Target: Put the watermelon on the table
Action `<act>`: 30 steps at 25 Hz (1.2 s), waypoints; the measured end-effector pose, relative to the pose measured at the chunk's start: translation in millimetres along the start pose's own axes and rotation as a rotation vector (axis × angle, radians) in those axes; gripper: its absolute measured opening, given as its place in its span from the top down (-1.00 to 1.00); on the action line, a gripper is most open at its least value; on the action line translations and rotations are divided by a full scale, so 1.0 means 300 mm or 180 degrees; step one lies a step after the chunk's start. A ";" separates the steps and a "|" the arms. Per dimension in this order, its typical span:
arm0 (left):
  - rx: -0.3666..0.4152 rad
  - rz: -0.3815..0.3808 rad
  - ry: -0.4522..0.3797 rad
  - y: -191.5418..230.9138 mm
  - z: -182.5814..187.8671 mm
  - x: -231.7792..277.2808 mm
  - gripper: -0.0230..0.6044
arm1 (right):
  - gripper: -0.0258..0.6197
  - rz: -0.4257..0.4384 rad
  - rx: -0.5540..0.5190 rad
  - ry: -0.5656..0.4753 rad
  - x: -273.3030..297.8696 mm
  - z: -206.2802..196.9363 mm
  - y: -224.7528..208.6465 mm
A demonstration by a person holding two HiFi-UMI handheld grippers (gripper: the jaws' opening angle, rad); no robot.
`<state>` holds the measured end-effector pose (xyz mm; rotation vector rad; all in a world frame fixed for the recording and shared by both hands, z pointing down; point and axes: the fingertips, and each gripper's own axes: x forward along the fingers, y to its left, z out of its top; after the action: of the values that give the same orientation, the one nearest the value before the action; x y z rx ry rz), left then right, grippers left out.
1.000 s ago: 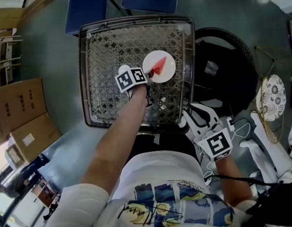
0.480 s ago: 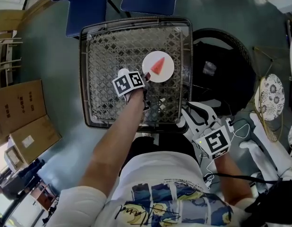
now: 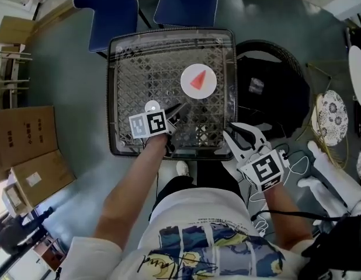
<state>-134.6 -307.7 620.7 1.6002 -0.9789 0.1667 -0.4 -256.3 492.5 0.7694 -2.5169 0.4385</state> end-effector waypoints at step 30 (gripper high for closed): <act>0.2143 -0.0853 -0.0487 -0.455 -0.589 -1.097 0.90 | 0.84 -0.0150 -0.0200 -0.0295 -0.313 -0.003 0.770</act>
<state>-183.8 1.8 375.9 2.3734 -0.8552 0.2032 -67.6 -31.8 407.1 0.8406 -2.5789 0.3128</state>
